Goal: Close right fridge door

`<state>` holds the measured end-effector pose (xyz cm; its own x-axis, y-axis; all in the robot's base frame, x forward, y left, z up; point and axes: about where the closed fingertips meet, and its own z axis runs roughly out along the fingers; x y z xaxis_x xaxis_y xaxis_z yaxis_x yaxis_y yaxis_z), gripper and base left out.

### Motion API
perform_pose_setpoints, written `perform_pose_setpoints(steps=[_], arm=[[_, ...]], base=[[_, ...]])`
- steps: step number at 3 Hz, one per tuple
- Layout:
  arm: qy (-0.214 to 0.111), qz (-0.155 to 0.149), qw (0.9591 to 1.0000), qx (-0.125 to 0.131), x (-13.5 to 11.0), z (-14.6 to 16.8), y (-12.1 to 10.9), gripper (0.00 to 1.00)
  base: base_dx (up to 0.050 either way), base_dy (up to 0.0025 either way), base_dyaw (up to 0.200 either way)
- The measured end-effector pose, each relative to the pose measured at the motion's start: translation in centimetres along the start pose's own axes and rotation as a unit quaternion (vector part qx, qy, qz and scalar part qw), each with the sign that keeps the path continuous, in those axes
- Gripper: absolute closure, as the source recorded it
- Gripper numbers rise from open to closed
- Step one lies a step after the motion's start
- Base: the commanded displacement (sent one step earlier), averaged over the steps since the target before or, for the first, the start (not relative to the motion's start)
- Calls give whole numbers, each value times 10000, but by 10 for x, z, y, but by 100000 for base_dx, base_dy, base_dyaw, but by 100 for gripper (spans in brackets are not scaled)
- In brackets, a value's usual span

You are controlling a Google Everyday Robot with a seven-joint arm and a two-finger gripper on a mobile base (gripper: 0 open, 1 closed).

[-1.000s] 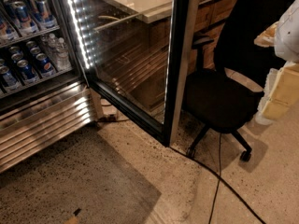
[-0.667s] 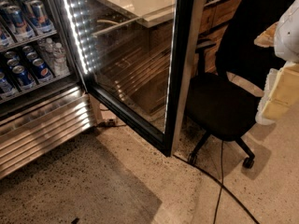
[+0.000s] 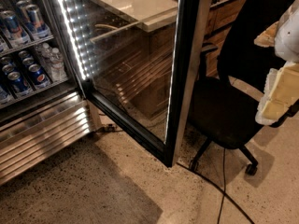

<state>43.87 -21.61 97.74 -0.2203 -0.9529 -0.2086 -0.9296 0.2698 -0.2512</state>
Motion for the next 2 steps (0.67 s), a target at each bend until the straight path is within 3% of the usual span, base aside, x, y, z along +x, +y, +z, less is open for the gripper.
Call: perform_pose_setpoints(steps=[1,2], arm=[[-5,113,9999,-20,3,10,-5,0],[64,247,9992,-308,11,74,-16,0]], base=[[0,0,0],[0,0,0]])
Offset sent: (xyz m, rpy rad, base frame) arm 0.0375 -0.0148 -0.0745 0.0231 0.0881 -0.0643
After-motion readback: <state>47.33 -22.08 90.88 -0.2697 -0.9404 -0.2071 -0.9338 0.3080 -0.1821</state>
